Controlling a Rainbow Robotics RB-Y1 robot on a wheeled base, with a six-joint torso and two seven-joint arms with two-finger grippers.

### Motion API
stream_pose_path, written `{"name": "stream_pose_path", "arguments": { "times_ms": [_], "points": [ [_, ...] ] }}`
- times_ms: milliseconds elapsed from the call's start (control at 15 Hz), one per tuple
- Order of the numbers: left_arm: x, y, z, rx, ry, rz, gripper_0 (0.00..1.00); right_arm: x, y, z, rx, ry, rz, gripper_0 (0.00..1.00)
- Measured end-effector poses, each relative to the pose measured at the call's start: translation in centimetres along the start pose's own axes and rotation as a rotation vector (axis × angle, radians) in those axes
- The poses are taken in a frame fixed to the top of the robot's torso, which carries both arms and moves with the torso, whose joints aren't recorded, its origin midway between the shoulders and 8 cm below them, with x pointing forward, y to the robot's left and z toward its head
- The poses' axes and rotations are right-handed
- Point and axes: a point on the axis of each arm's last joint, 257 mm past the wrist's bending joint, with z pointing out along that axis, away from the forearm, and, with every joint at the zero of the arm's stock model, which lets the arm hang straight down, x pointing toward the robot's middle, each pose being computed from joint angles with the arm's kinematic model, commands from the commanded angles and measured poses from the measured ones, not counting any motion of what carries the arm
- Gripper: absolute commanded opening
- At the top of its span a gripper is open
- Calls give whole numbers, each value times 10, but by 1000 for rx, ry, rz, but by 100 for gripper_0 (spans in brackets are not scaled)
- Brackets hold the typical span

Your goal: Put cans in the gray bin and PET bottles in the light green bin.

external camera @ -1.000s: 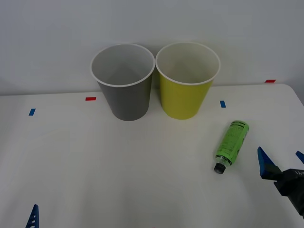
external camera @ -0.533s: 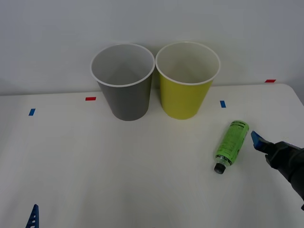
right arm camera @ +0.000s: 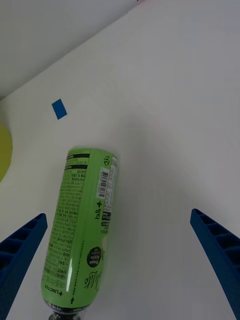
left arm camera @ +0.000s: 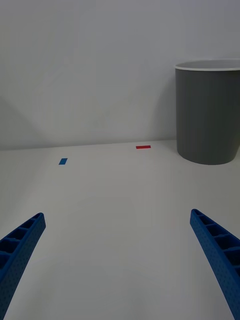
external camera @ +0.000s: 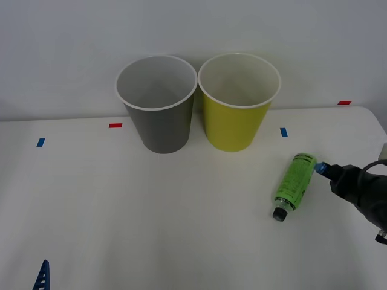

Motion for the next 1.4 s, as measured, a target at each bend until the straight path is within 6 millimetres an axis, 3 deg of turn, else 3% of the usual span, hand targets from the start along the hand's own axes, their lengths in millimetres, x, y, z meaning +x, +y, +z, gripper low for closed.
{"name": "stream_pose_path", "arguments": {
  "times_ms": [200,400,733,1200,1400],
  "points": [
    [0,0,0,0,0,0,100,8,3,-3,60,113,9,100],
    [0,0,0,0,0,0,100,15,13,10,37,209,25,100],
    [0,0,0,0,0,0,100,10,9,21,29,309,-21,100],
    [0,0,0,0,0,0,100,21,33,30,34,365,43,100],
    [0,0,0,0,0,0,100,9,39,44,34,382,81,100]
  ]
}}
